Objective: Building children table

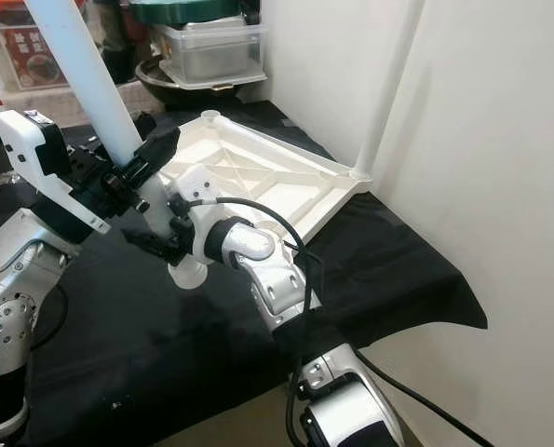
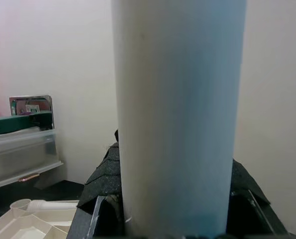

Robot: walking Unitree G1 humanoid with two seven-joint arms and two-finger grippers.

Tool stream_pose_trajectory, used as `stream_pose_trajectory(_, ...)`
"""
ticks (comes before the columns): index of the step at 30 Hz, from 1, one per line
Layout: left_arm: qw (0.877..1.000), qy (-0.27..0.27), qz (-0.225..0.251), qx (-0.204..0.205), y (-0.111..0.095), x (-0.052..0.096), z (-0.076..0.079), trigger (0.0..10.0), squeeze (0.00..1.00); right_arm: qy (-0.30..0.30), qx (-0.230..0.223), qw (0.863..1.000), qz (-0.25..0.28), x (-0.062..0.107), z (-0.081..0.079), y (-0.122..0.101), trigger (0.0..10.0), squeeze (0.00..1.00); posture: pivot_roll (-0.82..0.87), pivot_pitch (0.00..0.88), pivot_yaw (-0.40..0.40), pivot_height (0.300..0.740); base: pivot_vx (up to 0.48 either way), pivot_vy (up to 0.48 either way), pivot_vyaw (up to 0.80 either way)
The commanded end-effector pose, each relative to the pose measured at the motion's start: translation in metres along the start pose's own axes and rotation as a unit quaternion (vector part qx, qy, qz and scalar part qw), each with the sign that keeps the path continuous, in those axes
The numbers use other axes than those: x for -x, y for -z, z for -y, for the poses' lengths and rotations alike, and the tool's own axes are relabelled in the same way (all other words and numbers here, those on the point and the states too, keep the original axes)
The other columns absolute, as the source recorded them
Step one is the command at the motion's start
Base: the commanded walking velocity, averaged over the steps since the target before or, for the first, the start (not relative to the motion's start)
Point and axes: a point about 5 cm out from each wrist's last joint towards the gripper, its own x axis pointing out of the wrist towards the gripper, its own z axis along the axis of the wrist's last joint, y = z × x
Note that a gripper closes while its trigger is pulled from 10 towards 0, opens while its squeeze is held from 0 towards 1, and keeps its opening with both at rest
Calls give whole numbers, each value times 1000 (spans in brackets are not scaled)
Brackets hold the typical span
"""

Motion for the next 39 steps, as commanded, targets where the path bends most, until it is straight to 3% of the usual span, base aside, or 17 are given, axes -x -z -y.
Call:
stream_pose_trajectory(1,1000,14,-5,15,5,-2,6,0,0,-1,2,1000,20,-3,-2,-11,0,0,21,0,-51,740,0,0,0)
stream_pose_trajectory(6,1000,17,-10,18,7,-3,6,157,0,-12,0,1000,28,-2,-8,-13,0,0,21,0,-51,740,0,0,0)
stream_pose_trajectory(7,1000,17,-13,17,7,-3,6,4549,0,-12,0,1000,28,-2,-8,-13,0,0,21,0,-52,740,0,0,0)
stream_pose_trajectory(8,1000,16,-16,16,7,-3,6,10000,0,-12,-1,1000,28,-2,-8,-13,0,0,21,0,-51,740,0,0,0)
stream_pose_trajectory(16,1000,14,-17,17,7,-3,5,10000,0,-12,-2,1000,28,-2,-9,-13,0,0,21,0,-52,740,0,0,0)
stream_pose_trajectory(17,1000,3,-9,14,6,-4,2,10000,1000,-10,-2,1000,27,-1,-8,-12,0,0,21,0,-52,740,0,0,0)
stream_pose_trajectory(24,1000,13,6,-4,-3,-5,0,10000,1000,9,-3,1000,21,1,0,-11,0,0,25,0,-54,740,0,0,0)
stream_pose_trajectory(28,998,56,10,-14,-16,0,9,10000,1000,44,-3,999,17,5,16,-13,0,0,27,0,-55,740,0,0,0)
stream_pose_trajectory(30,998,56,10,-14,-16,0,9,10000,1000,44,-3,999,17,5,16,-13,0,0,27,0,-55,740,0,0,0)
stream_pose_trajectory(31,997,64,26,-19,-28,4,11,10000,1000,69,-2,997,16,8,28,-13,0,0,38,0,-62,740,0,0,0)
stream_pose_trajectory(34,997,67,30,-21,-32,6,12,10000,1000,82,-1,997,15,10,35,-13,0,0,42,0,-64,740,0,0,0)
stream_pose_trajectory(36,997,67,35,-28,-37,9,12,10000,1000,109,-1,994,14,15,49,-14,0,0,45,0,-67,740,0,0,0)
stream_pose_trajectory(38,997,67,35,-28,-37,9,12,10000,1000,109,-1,994,14,15,49,-14,0,0,45,0,-67,740,0,0,0)
stream_pose_trajectory(39,997,50,35,-39,-38,11,9,10000,580,141,-6,990,16,21,64,-17,0,0,48,0,-69,740,0,0,0)
